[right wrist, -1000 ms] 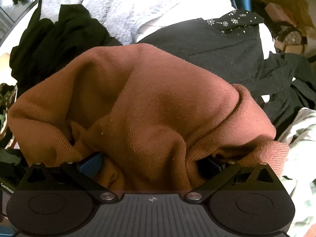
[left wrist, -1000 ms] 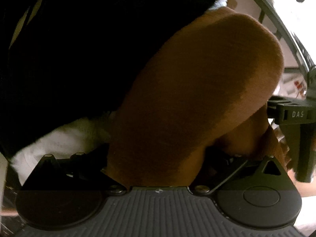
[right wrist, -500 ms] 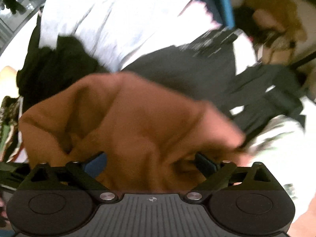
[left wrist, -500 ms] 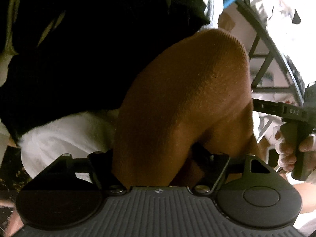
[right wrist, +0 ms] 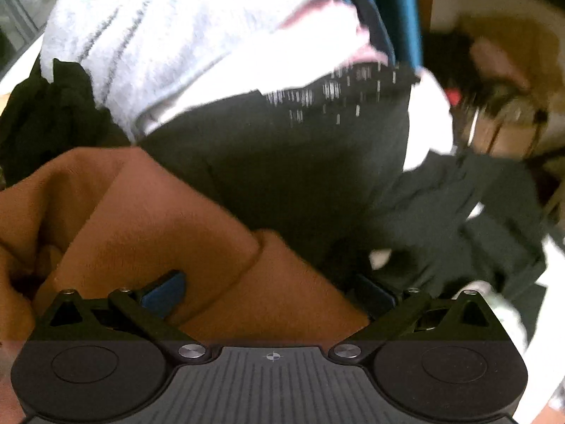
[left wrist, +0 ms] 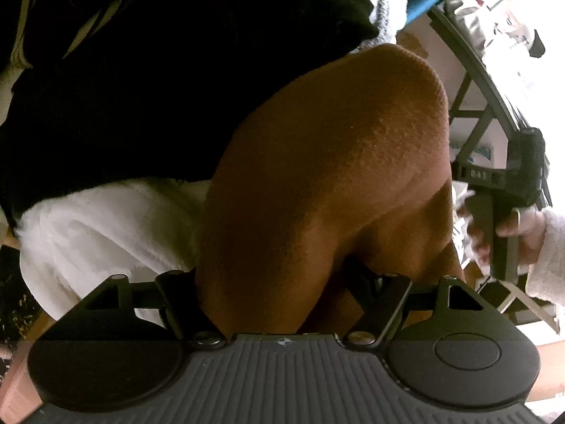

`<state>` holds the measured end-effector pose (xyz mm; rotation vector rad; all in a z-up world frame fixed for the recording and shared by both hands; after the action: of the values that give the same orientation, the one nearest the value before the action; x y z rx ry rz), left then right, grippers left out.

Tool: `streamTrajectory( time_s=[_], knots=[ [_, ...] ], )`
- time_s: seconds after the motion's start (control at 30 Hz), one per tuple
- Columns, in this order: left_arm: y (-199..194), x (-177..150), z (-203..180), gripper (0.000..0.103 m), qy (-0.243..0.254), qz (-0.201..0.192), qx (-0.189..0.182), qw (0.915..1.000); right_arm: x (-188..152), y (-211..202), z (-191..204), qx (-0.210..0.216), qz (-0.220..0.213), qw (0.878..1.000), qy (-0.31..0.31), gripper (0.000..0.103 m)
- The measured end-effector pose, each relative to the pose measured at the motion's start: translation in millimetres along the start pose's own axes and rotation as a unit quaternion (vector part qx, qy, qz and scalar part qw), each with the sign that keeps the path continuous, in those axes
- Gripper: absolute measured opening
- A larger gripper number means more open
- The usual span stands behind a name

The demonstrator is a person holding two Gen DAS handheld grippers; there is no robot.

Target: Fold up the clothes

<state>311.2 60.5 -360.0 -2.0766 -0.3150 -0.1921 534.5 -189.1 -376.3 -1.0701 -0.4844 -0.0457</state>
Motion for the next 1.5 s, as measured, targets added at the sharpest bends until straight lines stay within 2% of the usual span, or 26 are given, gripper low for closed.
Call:
streamTrajectory(
  time_s=[0.07, 0.2, 0.3, 0.37, 0.5, 0.57, 0.6, 0.63, 0.67, 0.7, 0.73, 0.77, 0.8, 0.83, 0.87, 0.93, 1.03, 1.1, 1.13, 1.2, 1.27, 1.3, 1.33, 1.4, 1.5],
  knots=[
    [0, -2, -2, 0.077, -0.007, -0.004, 0.003, 1.0000, -9, 1, 2, 0.027, 0.014, 1.000, 0.005, 0.101],
    [-2, -2, 1, 0.073, -0.024, -0.005, -0.003, 0.9997, -25, -20, 22, 0.068, 0.034, 0.997, -0.026, 0.085],
    [-14, -15, 12, 0.073, -0.027, -0.008, 0.000, 0.9996, -30, -32, 32, 0.082, 0.046, 0.993, -0.076, 0.083],
    [-20, -22, 20, 0.073, -0.032, -0.011, 0.001, 0.9994, -29, -30, 32, 0.073, 0.048, 0.990, -0.111, 0.084],
    [-13, -24, 16, 0.075, -0.035, -0.018, 0.005, 0.9992, -25, -19, 28, 0.055, 0.046, 0.986, -0.150, 0.099],
    [-13, -24, 18, 0.075, -0.037, -0.021, 0.008, 0.9991, -22, -10, 27, 0.055, 0.050, 0.985, -0.155, 0.102],
    [-13, -24, 19, 0.074, -0.037, -0.022, 0.009, 0.9990, -23, -5, 26, 0.058, 0.054, 0.986, -0.147, 0.102],
    [-15, -24, 17, 0.066, -0.036, -0.023, 0.009, 0.9990, -24, -1, 25, 0.060, 0.056, 0.987, -0.138, 0.102],
    [-18, -25, 14, 0.060, -0.035, -0.024, 0.006, 0.9991, -25, -1, 27, 0.061, 0.059, 0.988, -0.127, 0.096],
    [-23, -26, 10, 0.047, -0.033, -0.025, 0.004, 0.9991, -27, -4, 31, 0.061, 0.061, 0.989, -0.123, 0.083],
    [-27, -27, 5, 0.033, -0.032, -0.025, 0.003, 0.9992, -28, -7, 35, 0.062, 0.065, 0.989, -0.120, 0.076],
    [-32, -28, -3, 0.029, -0.029, -0.025, 0.002, 0.9993, -30, -14, 40, 0.067, 0.071, 0.988, -0.118, 0.057],
    [-36, -29, -12, 0.028, -0.023, -0.024, -0.003, 0.9994, -31, -23, 46, 0.080, 0.079, 0.987, -0.114, 0.046],
    [-39, -31, -21, 0.028, -0.013, -0.021, -0.013, 0.9996, -33, -32, 53, 0.095, 0.088, 0.986, -0.109, 0.044],
    [-41, -34, -27, 0.028, -0.005, -0.017, -0.020, 0.9996, -35, -41, 60, 0.113, 0.096, 0.983, -0.104, 0.044],
    [-38, -38, -34, 0.029, 0.011, -0.007, -0.004, 0.9999, -40, -55, 72, 0.145, 0.104, 0.978, -0.108, 0.044],
    [-24, -31, -34, 0.030, -0.013, -0.011, -0.001, 0.9998, -47, -53, 78, 0.118, 0.092, 0.976, -0.159, 0.054],
    [-16, -25, -34, 0.032, -0.030, -0.013, -0.004, 0.9995, -46, -43, 74, 0.103, 0.084, 0.978, -0.161, 0.068],
    [-15, -25, -34, 0.035, -0.030, -0.013, -0.002, 0.9995, -45, -38, 71, 0.097, 0.081, 0.979, -0.160, 0.071],
    [-13, -25, -32, 0.043, -0.036, -0.012, 0.004, 0.9993, -44, -29, 65, 0.091, 0.077, 0.981, -0.156, 0.086],
    [-12, -30, -26, 0.051, -0.049, -0.012, 0.008, 0.9987, -46, -20, 60, 0.088, 0.074, 0.982, -0.148, 0.088],
    [-14, -35, -20, 0.052, -0.056, -0.013, 0.010, 0.9983, -47, -16, 58, 0.087, 0.072, 0.983, -0.144, 0.085],
    [-15, -36, -20, 0.048, -0.057, -0.014, 0.011, 0.9982, -48, -15, 60, 0.086, 0.072, 0.984, -0.141, 0.081],
    [-17, -39, -20, 0.039, -0.057, -0.017, 0.014, 0.9981, -48, -19, 67, 0.084, 0.079, 0.983, -0.141, 0.057],
    [-19, -43, -21, 0.037, -0.056, -0.021, 0.019, 0.9980, -46, -29, 79, 0.074, 0.091, 0.982, -0.151, 0.049]
  ],
)
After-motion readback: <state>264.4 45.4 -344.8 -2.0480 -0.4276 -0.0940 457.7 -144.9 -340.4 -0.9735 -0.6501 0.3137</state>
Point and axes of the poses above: each gripper's, at about its wrist camera, not at the fingertips, and y roughly the way its jaws point, z to its left, x to its top, the point moved 6 cm from there along y, roughly the way its jaws point, and after that the axes turned 3 degrees about z, right-handed, at the moved point
